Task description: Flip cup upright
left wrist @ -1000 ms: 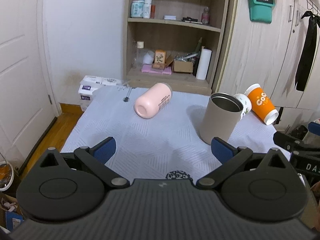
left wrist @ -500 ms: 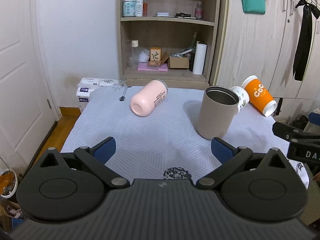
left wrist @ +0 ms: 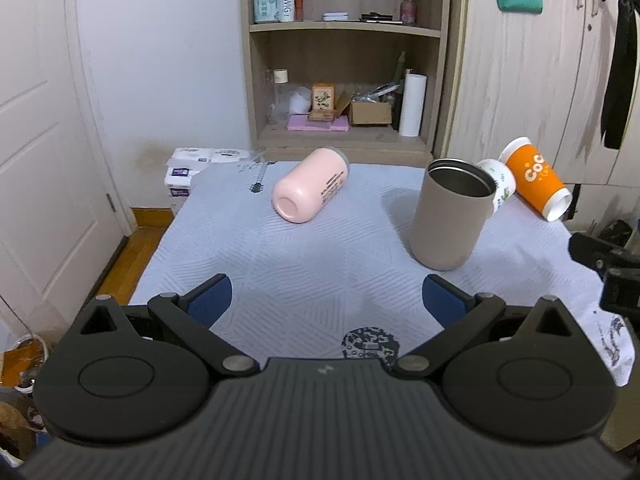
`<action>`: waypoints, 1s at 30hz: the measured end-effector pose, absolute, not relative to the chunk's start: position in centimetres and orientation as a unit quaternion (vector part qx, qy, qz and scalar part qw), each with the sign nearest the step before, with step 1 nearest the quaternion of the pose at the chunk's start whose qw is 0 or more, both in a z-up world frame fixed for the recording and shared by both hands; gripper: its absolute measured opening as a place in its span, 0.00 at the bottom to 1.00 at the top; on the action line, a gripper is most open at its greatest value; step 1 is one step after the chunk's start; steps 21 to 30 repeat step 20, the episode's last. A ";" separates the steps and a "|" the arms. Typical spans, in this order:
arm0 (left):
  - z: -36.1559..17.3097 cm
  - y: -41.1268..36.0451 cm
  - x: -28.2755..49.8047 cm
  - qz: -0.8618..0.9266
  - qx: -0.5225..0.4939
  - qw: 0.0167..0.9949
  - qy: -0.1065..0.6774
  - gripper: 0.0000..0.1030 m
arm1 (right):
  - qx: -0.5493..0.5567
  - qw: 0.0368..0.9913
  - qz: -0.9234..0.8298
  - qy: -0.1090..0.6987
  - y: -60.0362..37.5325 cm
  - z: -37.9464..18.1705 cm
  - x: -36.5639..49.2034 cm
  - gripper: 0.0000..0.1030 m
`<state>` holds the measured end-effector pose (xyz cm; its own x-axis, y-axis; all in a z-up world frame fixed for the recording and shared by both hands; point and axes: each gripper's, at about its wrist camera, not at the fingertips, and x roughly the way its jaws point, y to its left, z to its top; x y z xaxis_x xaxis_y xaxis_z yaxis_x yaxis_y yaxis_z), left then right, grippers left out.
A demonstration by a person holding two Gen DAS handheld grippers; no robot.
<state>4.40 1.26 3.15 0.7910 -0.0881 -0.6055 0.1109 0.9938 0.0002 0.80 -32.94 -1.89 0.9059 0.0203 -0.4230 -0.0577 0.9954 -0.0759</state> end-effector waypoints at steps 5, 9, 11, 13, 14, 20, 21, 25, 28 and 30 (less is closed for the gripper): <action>3.1 1.7 4.6 -0.050 0.012 0.945 0.321 1.00 | -0.044 0.976 0.019 0.214 -32.9 -1.8 0.7 1.00; 3.2 1.9 4.6 -0.051 0.010 0.946 0.319 1.00 | -0.044 0.976 0.017 0.213 -32.9 -1.8 0.7 1.00; 3.2 1.8 4.5 -0.050 0.013 0.948 0.315 1.00 | -0.044 0.976 0.017 0.213 -33.0 -1.8 0.6 1.00; 3.2 1.6 4.4 -0.045 0.021 0.949 0.311 1.00 | -0.044 0.976 0.016 0.213 -33.0 -1.8 0.6 1.00; 3.2 1.5 4.4 -0.043 0.024 0.949 0.310 1.00 | -0.044 0.976 0.015 0.214 -33.1 -1.8 0.6 1.00; 3.3 1.5 4.3 -0.049 0.022 0.950 0.308 1.00 | -0.043 0.976 0.012 0.214 -33.1 -1.8 0.6 1.00; 3.3 1.5 4.3 -0.049 0.022 0.950 0.308 1.00 | -0.043 0.976 0.012 0.214 -33.1 -1.8 0.6 1.00; 3.3 1.5 4.3 -0.049 0.022 0.950 0.308 1.00 | -0.043 0.976 0.012 0.214 -33.1 -1.8 0.6 1.00; 3.3 1.5 4.3 -0.049 0.022 0.950 0.308 1.00 | -0.043 0.976 0.012 0.214 -33.1 -1.8 0.6 1.00; 3.3 1.5 4.3 -0.049 0.022 0.950 0.308 1.00 | -0.043 0.976 0.012 0.214 -33.1 -1.8 0.6 1.00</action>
